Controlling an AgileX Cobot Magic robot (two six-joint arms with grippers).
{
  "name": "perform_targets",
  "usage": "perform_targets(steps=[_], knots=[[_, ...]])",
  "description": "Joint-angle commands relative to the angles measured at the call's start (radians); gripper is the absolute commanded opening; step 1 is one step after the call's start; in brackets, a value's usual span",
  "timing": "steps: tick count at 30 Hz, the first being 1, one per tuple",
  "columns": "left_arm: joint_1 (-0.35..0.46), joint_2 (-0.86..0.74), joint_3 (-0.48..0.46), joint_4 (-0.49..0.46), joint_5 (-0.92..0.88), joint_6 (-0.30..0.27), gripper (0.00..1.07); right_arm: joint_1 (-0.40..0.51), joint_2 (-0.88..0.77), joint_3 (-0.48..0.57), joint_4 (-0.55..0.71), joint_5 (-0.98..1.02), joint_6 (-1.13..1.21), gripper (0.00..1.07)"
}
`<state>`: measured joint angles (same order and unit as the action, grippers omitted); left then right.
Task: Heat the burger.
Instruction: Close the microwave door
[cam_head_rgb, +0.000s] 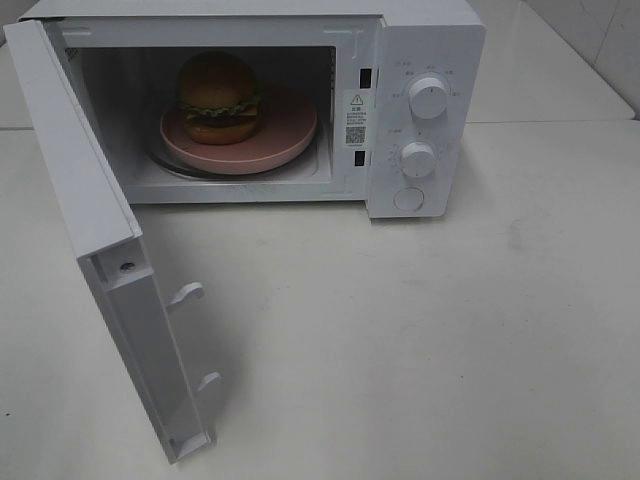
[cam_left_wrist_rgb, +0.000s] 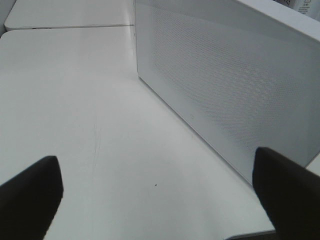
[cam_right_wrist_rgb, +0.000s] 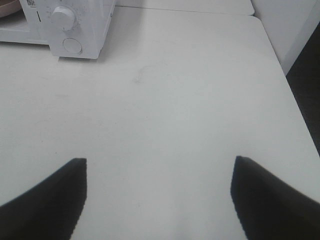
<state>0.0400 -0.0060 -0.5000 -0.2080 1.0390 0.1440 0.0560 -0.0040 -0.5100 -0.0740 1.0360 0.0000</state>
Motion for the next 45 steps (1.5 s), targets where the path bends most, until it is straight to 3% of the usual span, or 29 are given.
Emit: perform_targets(steps=[1, 45], knots=[[0.001, -0.022, 0.003, -0.002, -0.010, -0.002, 0.98, -0.008, -0.027, 0.004, 0.004, -0.007, 0.007, 0.76], [0.001, -0.022, 0.003, -0.025, -0.013, -0.002, 0.98, -0.008, -0.027, 0.004, 0.004, -0.007, 0.007, 0.76]])
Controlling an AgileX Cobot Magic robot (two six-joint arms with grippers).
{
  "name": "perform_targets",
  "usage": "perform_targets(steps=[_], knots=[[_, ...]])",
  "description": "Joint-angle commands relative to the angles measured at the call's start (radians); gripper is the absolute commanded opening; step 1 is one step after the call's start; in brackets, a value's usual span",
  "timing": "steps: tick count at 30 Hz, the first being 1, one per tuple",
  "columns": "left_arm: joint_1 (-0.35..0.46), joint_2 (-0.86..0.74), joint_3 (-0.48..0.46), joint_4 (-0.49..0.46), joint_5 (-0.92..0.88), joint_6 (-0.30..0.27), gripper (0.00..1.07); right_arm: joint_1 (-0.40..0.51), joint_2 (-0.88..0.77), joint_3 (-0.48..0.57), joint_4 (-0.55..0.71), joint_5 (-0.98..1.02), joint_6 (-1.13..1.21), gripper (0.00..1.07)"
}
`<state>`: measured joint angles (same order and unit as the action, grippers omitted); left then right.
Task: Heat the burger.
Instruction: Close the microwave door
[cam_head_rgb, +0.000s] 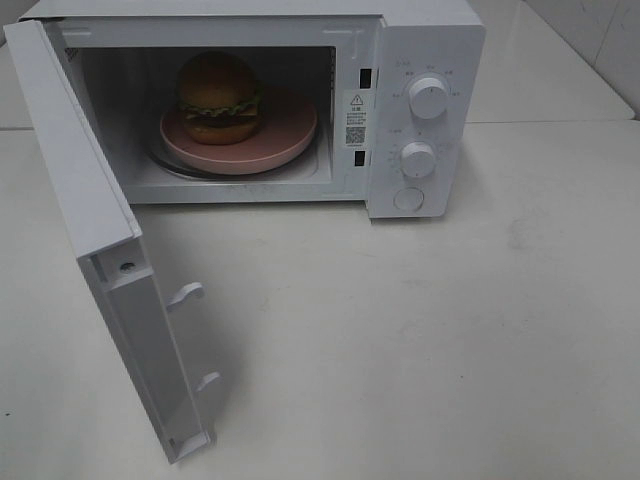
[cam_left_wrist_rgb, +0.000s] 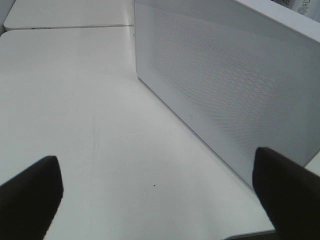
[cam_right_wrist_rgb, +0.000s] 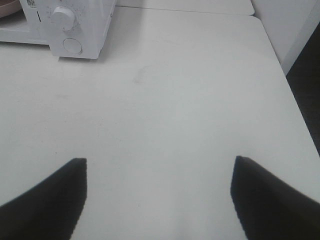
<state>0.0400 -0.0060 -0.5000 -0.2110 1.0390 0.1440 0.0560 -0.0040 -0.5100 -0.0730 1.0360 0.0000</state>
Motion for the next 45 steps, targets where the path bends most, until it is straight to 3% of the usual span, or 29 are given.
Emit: perform_targets(steps=[1, 9, 11, 14, 16, 19, 21, 22, 24, 35, 45], knots=[[0.001, -0.022, 0.003, -0.022, -0.013, -0.002, 0.98, -0.008, -0.027, 0.004, 0.003, -0.007, 0.007, 0.76], [0.001, 0.035, -0.014, -0.025, -0.030, -0.002, 0.96, -0.008, -0.027, 0.004, 0.003, -0.007, 0.007, 0.76], [0.001, 0.085, -0.037, -0.025, -0.082, -0.002, 0.84, -0.008, -0.027, 0.004, 0.003, -0.007, 0.007, 0.76], [0.001, 0.096, -0.037, -0.025, -0.099, -0.001, 0.79, -0.008, -0.027, 0.004, 0.003, -0.007, 0.007, 0.76], [0.001, 0.128, -0.035, -0.023, -0.160, -0.001, 0.58, -0.008, -0.027, 0.004, 0.003, -0.007, 0.007, 0.76], [0.001, 0.133, -0.035, -0.023, -0.178, -0.001, 0.51, -0.008, -0.027, 0.004, 0.003, -0.007, 0.007, 0.76], [0.001, 0.156, -0.030, -0.013, -0.246, -0.001, 0.22, -0.008, -0.027, 0.004, 0.003, -0.007, 0.007, 0.76], [0.001, 0.156, -0.030, -0.013, -0.246, -0.001, 0.22, -0.008, -0.027, 0.004, 0.003, -0.007, 0.007, 0.76], [0.001, 0.194, -0.014, 0.000, -0.296, -0.001, 0.03, -0.008, -0.027, 0.004, 0.003, -0.007, 0.007, 0.76], [0.001, 0.331, 0.069, 0.006, -0.537, 0.006, 0.00, -0.008, -0.027, 0.004, 0.003, -0.007, 0.007, 0.76], [0.001, 0.576, 0.223, 0.006, -1.052, 0.006, 0.00, -0.008, -0.027, 0.004, 0.003, -0.007, 0.007, 0.76]])
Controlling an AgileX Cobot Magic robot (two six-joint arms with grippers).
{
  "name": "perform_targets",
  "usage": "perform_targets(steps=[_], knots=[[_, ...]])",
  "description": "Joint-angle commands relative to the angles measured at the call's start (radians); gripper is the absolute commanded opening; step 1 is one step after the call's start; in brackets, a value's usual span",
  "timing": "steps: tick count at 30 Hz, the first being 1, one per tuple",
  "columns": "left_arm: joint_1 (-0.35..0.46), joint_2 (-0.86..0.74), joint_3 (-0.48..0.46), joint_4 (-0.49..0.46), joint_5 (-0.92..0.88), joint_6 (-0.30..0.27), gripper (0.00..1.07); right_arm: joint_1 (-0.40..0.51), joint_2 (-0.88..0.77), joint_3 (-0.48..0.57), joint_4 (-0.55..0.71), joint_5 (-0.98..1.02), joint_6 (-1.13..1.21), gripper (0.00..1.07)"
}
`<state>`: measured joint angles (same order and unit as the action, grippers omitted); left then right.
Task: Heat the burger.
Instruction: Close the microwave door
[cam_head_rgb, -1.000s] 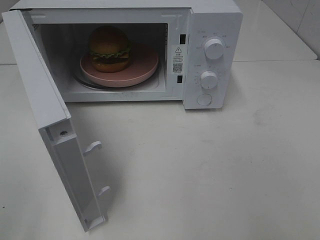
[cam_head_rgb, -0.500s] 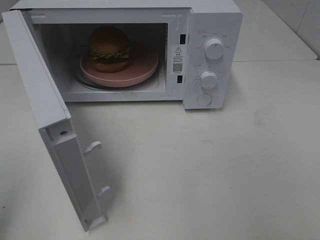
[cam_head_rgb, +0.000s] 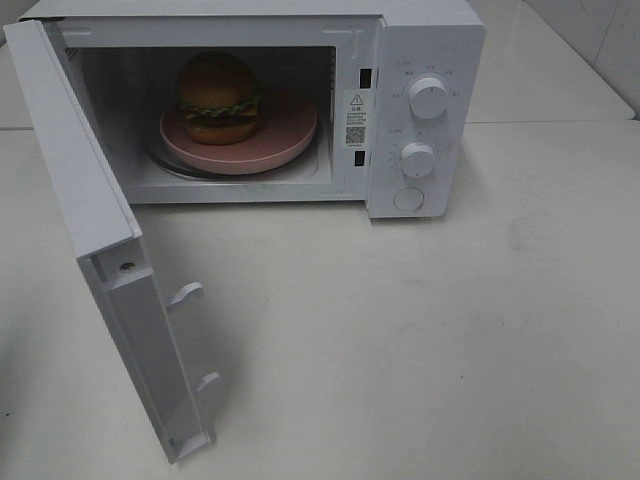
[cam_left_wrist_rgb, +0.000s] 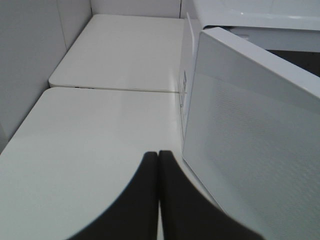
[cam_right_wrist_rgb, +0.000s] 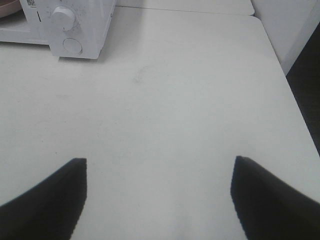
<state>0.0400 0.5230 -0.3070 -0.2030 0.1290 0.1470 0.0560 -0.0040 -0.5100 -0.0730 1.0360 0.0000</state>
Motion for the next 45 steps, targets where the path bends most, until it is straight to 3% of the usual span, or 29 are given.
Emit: perform_targets(steps=[1, 5, 12, 14, 15, 17, 18, 19, 21, 22, 23, 24, 28, 34, 36, 39, 42, 44, 45], knots=[[0.001, 0.047, 0.030, -0.002, -0.142, 0.003, 0.00, -0.008, -0.027, 0.004, 0.003, -0.007, 0.007, 0.76], [0.001, 0.165, 0.089, 0.047, -0.361, 0.002, 0.00, -0.008, -0.027, 0.004, 0.003, -0.007, 0.007, 0.76], [0.001, 0.322, 0.104, 0.177, -0.511, -0.026, 0.00, -0.008, -0.027, 0.004, 0.003, -0.007, 0.007, 0.76], [0.001, 0.394, 0.104, 0.249, -0.567, -0.098, 0.00, -0.008, -0.027, 0.004, 0.003, -0.007, 0.007, 0.76], [0.001, 0.394, 0.104, 0.249, -0.567, -0.098, 0.00, -0.008, -0.027, 0.004, 0.003, -0.007, 0.007, 0.76], [0.001, 0.463, 0.104, 0.352, -0.658, -0.203, 0.00, -0.008, -0.027, 0.004, 0.003, -0.007, 0.007, 0.76], [0.001, 0.463, 0.104, 0.352, -0.658, -0.203, 0.00, -0.008, -0.027, 0.004, 0.003, -0.007, 0.007, 0.76], [0.001, 0.511, 0.104, 0.429, -0.722, -0.270, 0.00, -0.008, -0.027, 0.004, 0.003, -0.007, 0.007, 0.76], [0.001, 0.530, 0.104, 0.471, -0.750, -0.289, 0.00, -0.008, -0.027, 0.004, 0.003, -0.007, 0.007, 0.76], [0.001, 0.575, 0.104, 0.559, -0.808, -0.333, 0.00, -0.008, -0.027, 0.004, 0.003, -0.007, 0.007, 0.76], [0.001, 0.575, 0.104, 0.559, -0.808, -0.333, 0.00, -0.008, -0.027, 0.004, 0.003, -0.007, 0.007, 0.76], [0.001, 0.614, 0.104, 0.619, -0.859, -0.372, 0.00, -0.008, -0.027, 0.004, 0.003, -0.007, 0.007, 0.76], [0.001, 0.706, 0.104, 0.698, -0.967, -0.426, 0.00, -0.008, -0.027, 0.004, 0.003, -0.007, 0.007, 0.76], [-0.030, 0.761, 0.101, 0.701, -1.019, -0.423, 0.00, -0.008, -0.027, 0.004, 0.003, -0.007, 0.007, 0.76], [-0.097, 0.811, 0.101, 0.678, -1.056, -0.386, 0.00, -0.008, -0.027, 0.004, 0.003, -0.007, 0.007, 0.76], [-0.111, 0.821, 0.101, 0.660, -1.065, -0.377, 0.00, -0.008, -0.027, 0.004, 0.003, -0.007, 0.007, 0.76], [-0.168, 0.847, 0.101, 0.587, -1.089, -0.342, 0.00, -0.008, -0.027, 0.004, 0.003, -0.007, 0.007, 0.76], [-0.248, 0.867, 0.101, 0.481, -1.096, -0.294, 0.00, -0.008, -0.027, 0.004, 0.003, -0.007, 0.007, 0.76], [-0.248, 0.867, 0.101, 0.481, -1.096, -0.294, 0.00, -0.008, -0.027, 0.004, 0.003, -0.007, 0.007, 0.76]])
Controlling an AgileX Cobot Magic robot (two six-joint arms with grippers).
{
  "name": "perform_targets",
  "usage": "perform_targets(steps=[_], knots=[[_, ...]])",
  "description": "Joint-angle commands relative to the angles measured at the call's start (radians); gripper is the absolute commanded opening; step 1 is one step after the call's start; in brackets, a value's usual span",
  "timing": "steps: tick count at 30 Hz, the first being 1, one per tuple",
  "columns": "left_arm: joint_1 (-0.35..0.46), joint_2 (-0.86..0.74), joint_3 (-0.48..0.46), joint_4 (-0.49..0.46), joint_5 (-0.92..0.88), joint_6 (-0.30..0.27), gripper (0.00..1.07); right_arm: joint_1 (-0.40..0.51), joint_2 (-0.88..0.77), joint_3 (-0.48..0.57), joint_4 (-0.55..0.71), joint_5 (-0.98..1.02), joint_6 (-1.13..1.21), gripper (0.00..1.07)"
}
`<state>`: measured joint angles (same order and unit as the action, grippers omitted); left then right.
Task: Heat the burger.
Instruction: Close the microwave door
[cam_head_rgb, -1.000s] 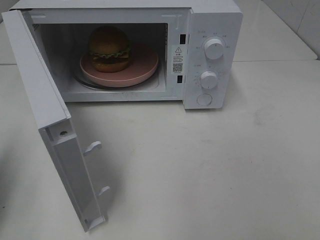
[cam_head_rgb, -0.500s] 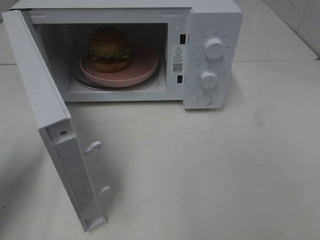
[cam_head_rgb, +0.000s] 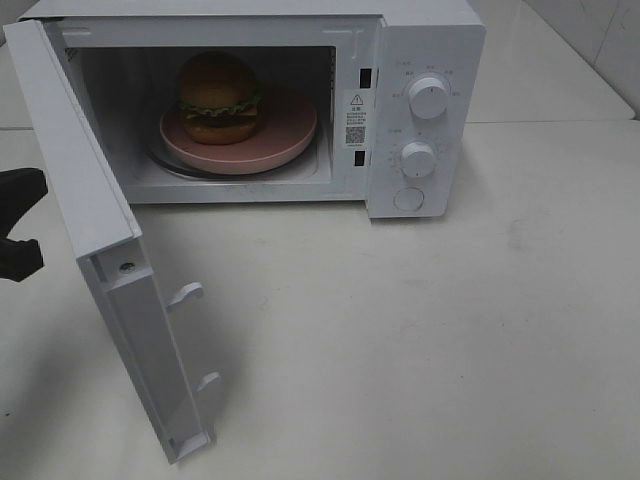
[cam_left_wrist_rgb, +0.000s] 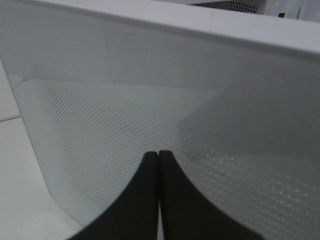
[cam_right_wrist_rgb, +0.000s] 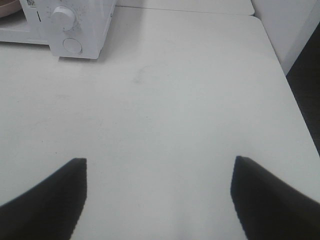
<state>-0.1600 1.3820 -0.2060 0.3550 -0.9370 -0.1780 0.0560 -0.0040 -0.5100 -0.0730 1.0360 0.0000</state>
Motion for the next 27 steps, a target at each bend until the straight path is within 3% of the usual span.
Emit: perform_targets(steps=[1, 2, 8, 10, 17, 27], knots=[[-0.069, 0.010, 0.000, -0.100, -0.032, 0.040, 0.00, -0.008, -0.027, 0.004, 0.003, -0.007, 0.007, 0.76], [-0.109, 0.019, 0.000, -0.149, -0.039, 0.060, 0.00, -0.008, -0.027, 0.004, 0.003, -0.007, 0.007, 0.76], [-0.184, 0.033, 0.000, -0.239, -0.046, 0.087, 0.00, -0.008, -0.027, 0.004, 0.003, -0.007, 0.007, 0.76], [-0.259, 0.050, 0.000, -0.340, -0.062, 0.118, 0.00, -0.008, -0.027, 0.004, 0.003, -0.007, 0.007, 0.76], [-0.359, 0.117, -0.013, -0.485, -0.120, 0.164, 0.00, -0.008, -0.027, 0.004, 0.003, -0.007, 0.007, 0.76], [-0.498, 0.252, -0.144, -0.662, -0.112, 0.190, 0.00, -0.008, -0.027, 0.004, 0.003, -0.007, 0.007, 0.76]])
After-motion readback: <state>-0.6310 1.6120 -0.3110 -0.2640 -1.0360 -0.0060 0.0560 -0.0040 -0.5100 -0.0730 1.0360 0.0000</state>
